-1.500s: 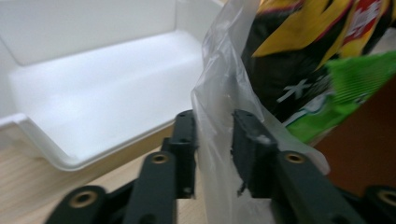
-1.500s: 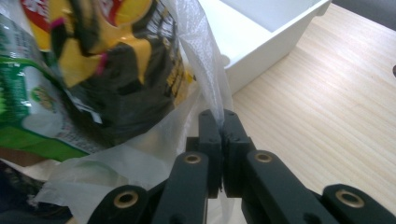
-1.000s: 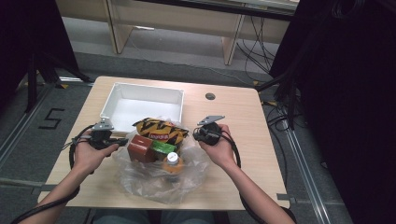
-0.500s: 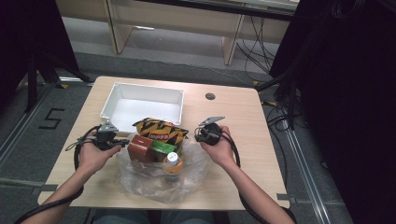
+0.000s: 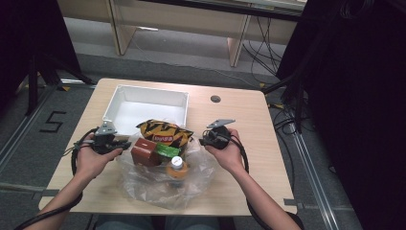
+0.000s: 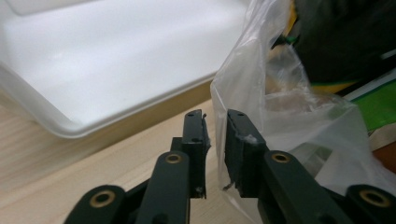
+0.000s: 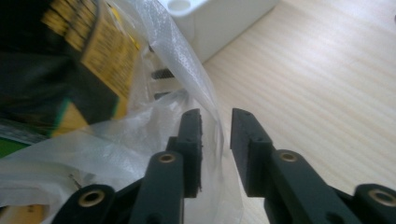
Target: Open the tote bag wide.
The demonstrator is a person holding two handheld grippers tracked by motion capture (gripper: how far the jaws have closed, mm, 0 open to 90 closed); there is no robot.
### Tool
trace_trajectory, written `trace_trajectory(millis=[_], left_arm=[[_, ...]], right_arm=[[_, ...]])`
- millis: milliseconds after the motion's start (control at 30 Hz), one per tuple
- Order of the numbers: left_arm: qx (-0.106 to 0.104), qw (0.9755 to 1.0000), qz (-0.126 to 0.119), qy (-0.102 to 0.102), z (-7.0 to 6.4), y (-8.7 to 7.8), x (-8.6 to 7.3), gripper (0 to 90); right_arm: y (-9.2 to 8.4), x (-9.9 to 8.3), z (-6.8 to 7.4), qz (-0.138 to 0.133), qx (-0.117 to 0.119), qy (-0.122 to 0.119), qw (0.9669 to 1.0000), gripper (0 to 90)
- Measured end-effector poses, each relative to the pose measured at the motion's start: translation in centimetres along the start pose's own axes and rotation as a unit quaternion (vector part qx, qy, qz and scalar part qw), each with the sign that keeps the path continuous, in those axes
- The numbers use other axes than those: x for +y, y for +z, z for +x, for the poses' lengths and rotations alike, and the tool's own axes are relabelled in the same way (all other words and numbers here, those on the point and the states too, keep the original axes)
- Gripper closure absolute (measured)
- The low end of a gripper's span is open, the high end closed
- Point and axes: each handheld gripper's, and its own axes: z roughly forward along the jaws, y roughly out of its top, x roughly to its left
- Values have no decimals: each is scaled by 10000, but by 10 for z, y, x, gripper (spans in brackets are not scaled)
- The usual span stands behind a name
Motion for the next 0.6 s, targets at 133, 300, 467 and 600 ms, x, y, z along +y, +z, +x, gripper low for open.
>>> trace_trajectory(millis=[133,300,467,600], left_arm=[[85,9998,-177,14,2,-14,4,686],[118,9986,-491,-145,2,-24,7,632],[137,9978,-632,-167,0,-30,12,584],[153,9972,-731,-97,-2,-34,15,552]], right_arm=[[-13,3,1,-233,39,7,9997,689],[-26,9,4,-475,76,-28,9988,663],[-35,15,7,-673,69,-99,9977,641],[-41,19,10,-816,110,-115,9965,631]])
